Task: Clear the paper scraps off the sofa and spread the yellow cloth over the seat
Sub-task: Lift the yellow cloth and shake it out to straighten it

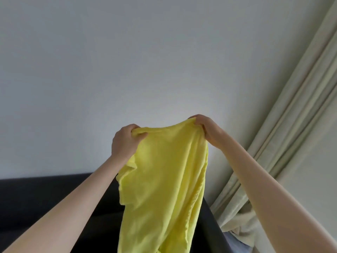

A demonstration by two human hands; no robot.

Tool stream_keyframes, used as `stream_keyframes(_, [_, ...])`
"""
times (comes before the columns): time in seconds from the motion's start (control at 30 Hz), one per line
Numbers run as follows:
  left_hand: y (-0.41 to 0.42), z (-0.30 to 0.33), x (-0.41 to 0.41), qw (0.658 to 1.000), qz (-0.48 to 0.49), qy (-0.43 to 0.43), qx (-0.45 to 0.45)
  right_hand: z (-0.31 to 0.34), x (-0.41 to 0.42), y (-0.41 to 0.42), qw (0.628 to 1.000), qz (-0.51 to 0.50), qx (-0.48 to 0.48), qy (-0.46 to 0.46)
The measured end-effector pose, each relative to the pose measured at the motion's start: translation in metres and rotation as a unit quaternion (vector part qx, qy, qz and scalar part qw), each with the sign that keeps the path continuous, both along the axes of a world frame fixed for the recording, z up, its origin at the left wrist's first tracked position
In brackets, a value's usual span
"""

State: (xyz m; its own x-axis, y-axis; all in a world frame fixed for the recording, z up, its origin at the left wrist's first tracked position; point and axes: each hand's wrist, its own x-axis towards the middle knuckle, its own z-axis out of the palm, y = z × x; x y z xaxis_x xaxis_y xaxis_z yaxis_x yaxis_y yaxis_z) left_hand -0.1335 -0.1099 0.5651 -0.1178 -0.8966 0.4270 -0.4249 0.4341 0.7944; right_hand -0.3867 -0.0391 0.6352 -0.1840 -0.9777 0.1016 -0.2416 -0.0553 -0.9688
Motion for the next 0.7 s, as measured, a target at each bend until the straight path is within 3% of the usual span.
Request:
stream_keyframes(0.07, [-0.003,0.001,0.007,0.996,0.054,0.071,0.002,-0.013,0.002,0.004,0.996,0.062,0.063,0.014])
stream_keyframes(0.13, [-0.005,0.005,0.016,0.986,0.097,0.133,0.002,-0.041,0.006,0.007,0.979,0.028,0.103,0.175])
stream_keyframes(0.2, [-0.006,0.015,0.023,0.978,0.120,0.171,-0.007,-0.081,0.015,0.008,0.936,-0.017,0.111,0.335])
stream_keyframes(0.27, [-0.006,0.030,0.027,0.968,0.127,0.217,-0.017,-0.125,0.025,0.012,0.919,-0.032,0.116,0.375])
stream_keyframes(0.4, [-0.009,0.052,0.037,0.951,0.119,0.281,-0.044,-0.202,0.027,0.021,0.939,-0.106,0.161,0.285])
stream_keyframes(0.5, [-0.019,0.061,0.060,0.942,0.139,0.301,-0.061,-0.235,0.014,0.033,0.921,-0.185,0.216,0.267])
stream_keyframes(0.57, [-0.034,0.063,0.084,0.932,0.177,0.310,-0.066,-0.232,-0.001,0.033,0.917,-0.271,0.222,0.192])
stream_keyframes(0.63, [-0.051,0.058,0.103,0.940,0.203,0.273,-0.031,-0.205,-0.009,0.021,0.919,-0.344,0.184,0.049])
stream_keyframes(0.7, [-0.065,0.045,0.108,0.963,0.203,0.163,0.067,-0.158,-0.008,-0.003,0.933,-0.336,0.129,-0.023])
